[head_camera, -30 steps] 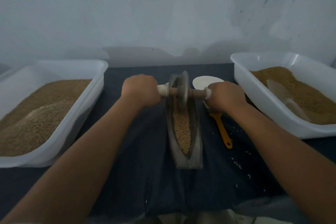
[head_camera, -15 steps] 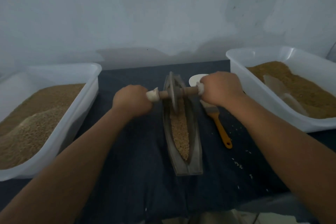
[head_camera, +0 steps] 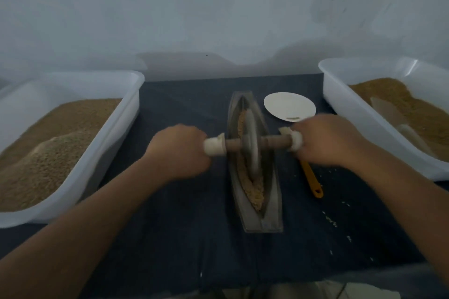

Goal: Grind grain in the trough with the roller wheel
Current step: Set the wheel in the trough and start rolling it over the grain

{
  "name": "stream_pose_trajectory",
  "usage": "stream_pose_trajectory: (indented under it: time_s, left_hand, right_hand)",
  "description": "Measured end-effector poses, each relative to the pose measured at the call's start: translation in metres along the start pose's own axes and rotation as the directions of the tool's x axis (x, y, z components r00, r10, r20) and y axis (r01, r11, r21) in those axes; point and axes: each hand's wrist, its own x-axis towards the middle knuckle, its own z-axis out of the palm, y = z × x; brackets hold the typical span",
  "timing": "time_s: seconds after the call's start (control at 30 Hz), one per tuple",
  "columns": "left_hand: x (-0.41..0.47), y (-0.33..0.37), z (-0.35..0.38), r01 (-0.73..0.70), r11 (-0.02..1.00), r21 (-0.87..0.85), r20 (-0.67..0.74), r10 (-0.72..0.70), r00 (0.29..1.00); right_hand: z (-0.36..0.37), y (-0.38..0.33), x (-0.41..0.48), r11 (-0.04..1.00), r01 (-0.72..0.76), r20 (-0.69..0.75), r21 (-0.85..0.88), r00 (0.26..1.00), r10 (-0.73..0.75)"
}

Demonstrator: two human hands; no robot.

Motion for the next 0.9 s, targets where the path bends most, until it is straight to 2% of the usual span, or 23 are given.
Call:
stream_pose_trajectory:
  time_s: [0.07,0.1,0.2,0.27,0.33,0.43,0.5,0.57,0.63,0.7,0.73,0.83,0.9]
  left_hand:
    - [0.038,0.002,-0.002,0.059,0.998,0.029,-0.056,-0.058,0.997]
    - [0.056,0.003,-0.005,0.082,0.995,0.052,-0.091,-0.077,0.993]
    - [0.082,0.005,-0.013,0.105,0.993,0.052,-0.097,-0.099,0.990]
    - [0.073,0.006,-0.015,0.083,0.996,0.024,-0.015,-0.082,0.996]
    - [0.045,0.005,-0.015,0.033,0.999,-0.001,0.098,-0.032,0.995]
    - [-0.004,0.001,-0.017,-0.052,0.998,-0.029,0.223,0.057,0.973]
    - [-0.016,0.001,-0.017,-0.092,0.996,-0.002,0.226,0.091,0.970]
    - [-0.006,0.005,-0.019,-0.087,0.995,0.041,0.191,0.077,0.978]
    - [0.021,0.010,-0.020,-0.034,0.996,0.080,0.121,0.024,0.992]
    - [0.053,0.012,-0.024,0.030,0.994,0.103,0.044,-0.035,0.998]
    - [0.065,0.012,-0.027,0.051,0.993,0.106,0.014,-0.053,0.999]
    - [0.077,0.011,-0.030,0.060,0.992,0.110,-0.011,-0.059,0.998]
    - [0.064,0.008,-0.028,0.025,0.998,0.063,0.098,-0.031,0.995]
  right_hand:
    - [0.009,0.002,0.034,0.992,-0.084,-0.161,-0.089,0.985,0.069]
    - [0.010,0.003,0.049,0.985,-0.127,-0.193,-0.116,0.976,0.103]
    - [0.004,0.007,0.071,0.973,-0.176,-0.164,-0.152,0.975,0.151]
    - [-0.002,0.008,0.066,0.978,-0.165,-0.086,-0.127,0.984,0.155]
    - [-0.007,0.005,0.046,0.989,-0.118,0.080,-0.088,0.989,0.125]
    - [-0.011,0.002,-0.001,0.995,-0.081,0.321,0.065,0.945,0.056]
    - [-0.009,0.002,-0.020,0.994,-0.042,0.359,0.102,0.933,0.002]
    - [0.002,0.003,-0.015,0.997,-0.046,0.272,0.053,0.962,0.030]
    - [0.014,0.004,0.004,0.992,-0.118,0.054,-0.038,0.991,0.120]
    - [0.023,0.003,0.028,0.979,-0.187,-0.145,-0.079,0.974,0.174]
    - [0.023,0.002,0.039,0.974,-0.212,-0.192,-0.074,0.962,0.195]
    - [0.011,0.001,0.059,0.973,-0.217,-0.179,-0.076,0.963,0.201]
    - [0.001,0.002,0.052,0.982,-0.167,-0.059,-0.084,0.985,0.163]
